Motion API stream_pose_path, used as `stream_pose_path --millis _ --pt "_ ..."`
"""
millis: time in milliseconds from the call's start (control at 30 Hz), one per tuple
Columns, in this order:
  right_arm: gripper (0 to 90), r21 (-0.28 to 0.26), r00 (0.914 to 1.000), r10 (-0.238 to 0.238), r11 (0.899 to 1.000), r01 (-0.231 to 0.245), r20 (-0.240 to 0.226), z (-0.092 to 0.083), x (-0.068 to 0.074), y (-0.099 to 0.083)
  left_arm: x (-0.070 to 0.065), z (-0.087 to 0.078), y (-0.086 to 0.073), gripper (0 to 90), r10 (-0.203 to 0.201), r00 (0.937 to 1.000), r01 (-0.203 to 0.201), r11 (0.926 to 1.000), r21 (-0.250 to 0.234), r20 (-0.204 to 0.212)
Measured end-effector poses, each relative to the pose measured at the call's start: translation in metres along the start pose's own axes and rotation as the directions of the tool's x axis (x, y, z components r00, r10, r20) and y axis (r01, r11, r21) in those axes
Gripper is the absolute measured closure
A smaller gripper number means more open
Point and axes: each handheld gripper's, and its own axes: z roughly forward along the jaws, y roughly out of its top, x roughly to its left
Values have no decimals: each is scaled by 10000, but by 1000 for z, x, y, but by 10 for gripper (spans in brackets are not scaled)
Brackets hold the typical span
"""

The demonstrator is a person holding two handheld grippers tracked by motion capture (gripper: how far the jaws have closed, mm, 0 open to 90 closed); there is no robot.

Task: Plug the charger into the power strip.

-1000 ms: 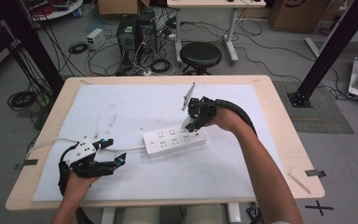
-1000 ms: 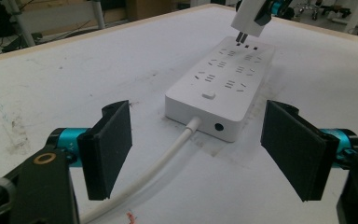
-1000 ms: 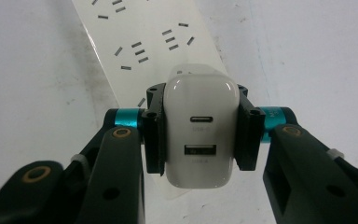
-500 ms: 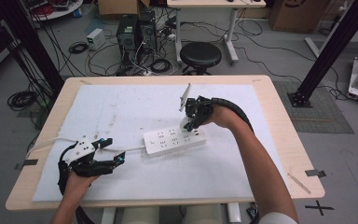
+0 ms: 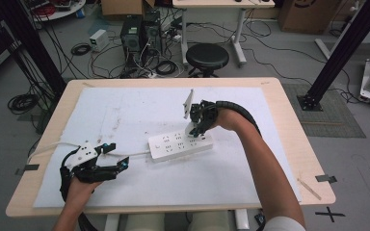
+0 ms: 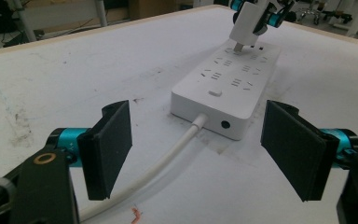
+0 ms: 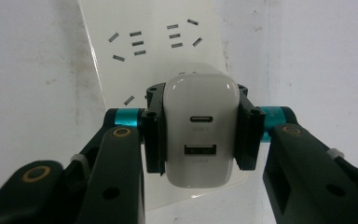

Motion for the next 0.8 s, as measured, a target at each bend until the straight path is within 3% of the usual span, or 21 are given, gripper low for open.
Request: stream_pose_path --millis 200,800 --pt "634 304 9982 -594 9978 593 27 1 0 5 0 1 -2 247 -22 10000 22 10000 2 97" --pt "634 1393 9932 -1070 9838 1124 -458 4 -5 24 4 0 -6 247 -177 9997 178 9998 -110 141"
